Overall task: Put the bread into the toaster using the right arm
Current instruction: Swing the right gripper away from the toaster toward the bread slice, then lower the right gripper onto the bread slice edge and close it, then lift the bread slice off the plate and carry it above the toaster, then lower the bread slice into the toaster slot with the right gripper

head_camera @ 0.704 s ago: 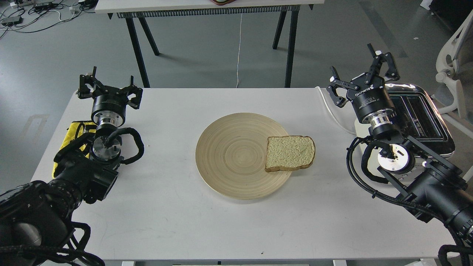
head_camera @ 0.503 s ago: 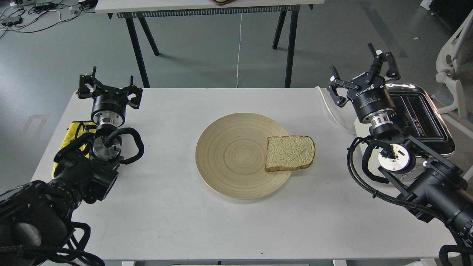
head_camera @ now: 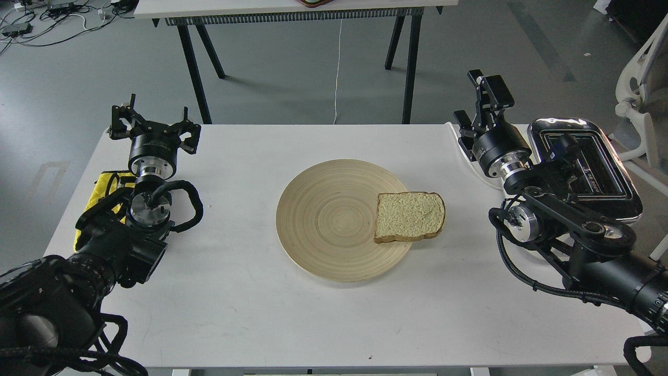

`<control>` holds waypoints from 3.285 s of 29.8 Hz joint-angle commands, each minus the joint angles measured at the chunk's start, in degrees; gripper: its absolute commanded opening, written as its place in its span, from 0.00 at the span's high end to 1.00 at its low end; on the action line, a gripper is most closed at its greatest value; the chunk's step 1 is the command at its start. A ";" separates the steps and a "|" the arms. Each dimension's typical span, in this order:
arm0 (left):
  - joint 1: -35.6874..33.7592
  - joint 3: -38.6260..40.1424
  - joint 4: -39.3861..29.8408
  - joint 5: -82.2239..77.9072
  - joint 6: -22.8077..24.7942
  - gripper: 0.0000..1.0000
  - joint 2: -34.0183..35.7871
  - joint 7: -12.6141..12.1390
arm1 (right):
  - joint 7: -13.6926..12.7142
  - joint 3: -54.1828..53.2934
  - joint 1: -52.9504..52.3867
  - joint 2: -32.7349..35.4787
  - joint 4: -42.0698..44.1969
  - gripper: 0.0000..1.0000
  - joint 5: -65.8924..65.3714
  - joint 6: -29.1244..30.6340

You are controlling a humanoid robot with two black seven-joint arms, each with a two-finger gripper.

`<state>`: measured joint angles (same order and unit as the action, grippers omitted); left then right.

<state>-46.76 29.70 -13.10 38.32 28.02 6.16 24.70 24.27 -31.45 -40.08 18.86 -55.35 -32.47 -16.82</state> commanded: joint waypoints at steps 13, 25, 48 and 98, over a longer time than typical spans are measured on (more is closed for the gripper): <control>0.00 0.00 0.00 0.00 -0.02 0.00 -0.01 0.00 | -0.80 25.29 3.25 0.13 0.60 0.00 -6.38 -11.18; 0.00 0.00 -0.09 0.00 -0.02 0.00 -0.01 0.00 | -1.77 25.82 6.42 -2.07 0.42 0.01 -6.38 -11.18; 0.00 0.00 0.00 0.00 -0.02 0.00 -0.01 0.00 | -2.03 24.59 5.89 -0.32 -4.32 1.00 -6.29 -11.18; 0.00 0.00 0.00 0.00 -0.02 0.00 -0.01 0.00 | -3.88 31.10 -14.59 48.29 -13.73 1.00 -31.95 8.38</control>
<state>-46.77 29.71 -13.14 38.32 28.00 6.15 24.70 20.40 -0.35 -55.19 67.81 -69.11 -64.42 -8.35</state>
